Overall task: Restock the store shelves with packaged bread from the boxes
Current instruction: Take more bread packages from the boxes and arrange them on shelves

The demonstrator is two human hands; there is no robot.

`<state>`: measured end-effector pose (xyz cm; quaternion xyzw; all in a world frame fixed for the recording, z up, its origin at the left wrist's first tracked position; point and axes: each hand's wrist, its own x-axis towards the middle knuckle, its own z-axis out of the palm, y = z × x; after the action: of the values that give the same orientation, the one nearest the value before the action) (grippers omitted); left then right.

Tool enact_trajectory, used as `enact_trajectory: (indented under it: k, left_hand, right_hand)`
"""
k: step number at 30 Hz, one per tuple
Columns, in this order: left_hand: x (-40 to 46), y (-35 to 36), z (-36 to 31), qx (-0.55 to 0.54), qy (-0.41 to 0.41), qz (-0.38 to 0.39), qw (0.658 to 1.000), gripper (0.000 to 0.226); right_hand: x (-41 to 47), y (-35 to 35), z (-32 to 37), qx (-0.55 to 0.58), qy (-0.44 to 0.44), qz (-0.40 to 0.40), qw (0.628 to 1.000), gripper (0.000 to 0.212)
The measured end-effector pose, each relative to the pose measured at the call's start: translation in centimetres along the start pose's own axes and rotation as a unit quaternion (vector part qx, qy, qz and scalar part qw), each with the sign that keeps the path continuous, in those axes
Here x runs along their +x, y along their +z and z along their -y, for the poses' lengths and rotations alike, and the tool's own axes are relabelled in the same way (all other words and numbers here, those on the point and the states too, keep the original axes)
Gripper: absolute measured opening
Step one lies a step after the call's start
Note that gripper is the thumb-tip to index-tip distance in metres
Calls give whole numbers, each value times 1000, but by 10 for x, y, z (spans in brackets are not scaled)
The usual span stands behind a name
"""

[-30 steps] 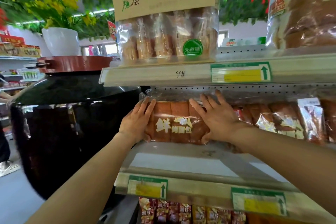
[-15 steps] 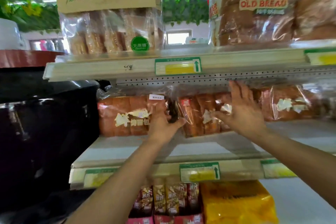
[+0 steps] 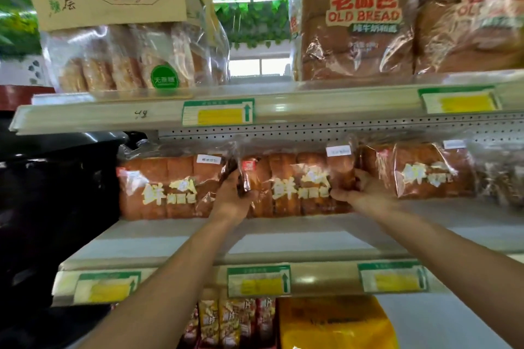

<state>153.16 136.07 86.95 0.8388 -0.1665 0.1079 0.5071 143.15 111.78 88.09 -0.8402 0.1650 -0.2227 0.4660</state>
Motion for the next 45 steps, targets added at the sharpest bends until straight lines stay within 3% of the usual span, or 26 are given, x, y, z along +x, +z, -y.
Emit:
enact_trajectory:
  k: [6, 9, 12, 14, 18, 21, 25, 27, 28, 30, 32, 35, 40, 42, 45]
  left_hand:
    - [8, 6, -3, 5, -38, -20, 999, 57]
    - [4, 8, -9, 6, -48, -46, 998, 73]
    - [-14, 10, -27, 217, 60, -157, 962, 71]
    - [-25, 19, -42, 237, 175, -190, 936, 67]
    - [-38, 55, -74, 190, 268, -124, 936, 57]
    - [-50, 92, -103, 129, 292, -17, 947, 54]
    - [-54, 150, -138, 36, 154, 146, 977, 64]
    - [-48, 176, -152, -41, 71, 163, 983, 74]
    - [-42, 187, -156, -63, 34, 159, 985, 79]
    - [-27, 208, -159, -72, -28, 140, 987, 91]
    - [-11, 224, -159, -87, -71, 119, 987, 103]
    - [5, 238, -158, -117, -99, 89, 984, 102]
    - [20, 251, -169, -218, -136, 50, 965, 82]
    - [24, 253, -171, -263, -168, 26, 950, 81]
    - [38, 259, -168, -276, -193, -18, 942, 98]
  right_hand:
    - [12, 1, 0, 13, 16, 13, 1000, 67]
    - [11, -4, 0, 10, 17, 40, 999, 72]
    - [2, -18, 0, -5, 4, 48, 999, 68]
    - [-2, -27, -5, -31, -18, 22, 999, 74]
    - [-14, -58, -16, -75, -49, -4, 996, 45]
    - [-12, -92, -29, -118, -64, -29, 991, 44]
    - [25, -149, -50, -156, -56, -93, 982, 36]
    - [58, -175, -68, -143, -38, -130, 980, 67]
    - [78, -188, -83, -131, -24, -132, 982, 84]
    - [98, -204, -98, -94, 9, -114, 989, 94]
    - [94, -211, -93, -60, 49, -85, 993, 82]
    - [109, -213, -100, -23, 82, -68, 994, 65]
    - [126, -204, -99, 34, 83, -77, 993, 94]
    - [131, -205, -102, 54, 90, -90, 990, 96]
    - [134, -207, -103, 105, 99, -111, 983, 88]
